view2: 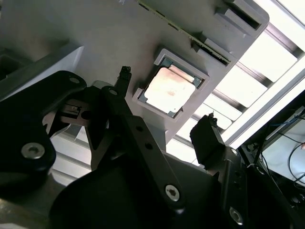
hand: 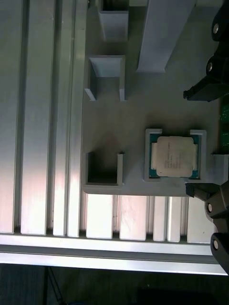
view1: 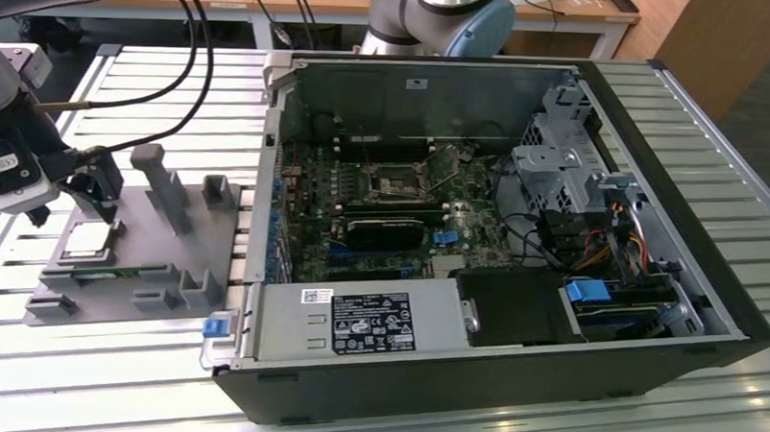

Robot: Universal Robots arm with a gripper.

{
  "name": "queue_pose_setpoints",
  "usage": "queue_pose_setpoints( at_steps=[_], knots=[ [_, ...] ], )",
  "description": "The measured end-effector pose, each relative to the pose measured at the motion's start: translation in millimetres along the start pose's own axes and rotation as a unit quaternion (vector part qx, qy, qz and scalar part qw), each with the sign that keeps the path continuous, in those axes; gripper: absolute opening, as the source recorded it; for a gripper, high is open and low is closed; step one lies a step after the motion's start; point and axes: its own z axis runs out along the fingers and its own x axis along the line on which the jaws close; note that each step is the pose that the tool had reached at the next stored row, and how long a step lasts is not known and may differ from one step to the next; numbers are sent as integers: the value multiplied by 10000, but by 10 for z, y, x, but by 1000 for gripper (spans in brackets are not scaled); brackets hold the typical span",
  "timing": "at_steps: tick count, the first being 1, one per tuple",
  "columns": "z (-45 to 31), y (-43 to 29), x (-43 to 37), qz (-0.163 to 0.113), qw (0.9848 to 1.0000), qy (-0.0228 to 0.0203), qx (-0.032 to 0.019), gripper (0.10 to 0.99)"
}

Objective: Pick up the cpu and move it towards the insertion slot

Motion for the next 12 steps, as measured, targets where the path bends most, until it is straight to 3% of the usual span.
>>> queue_pose_setpoints(
  at_steps=[12],
  knots=[
    [72, -3, 0, 0, 10000, 1, 1, 776]
  ],
)
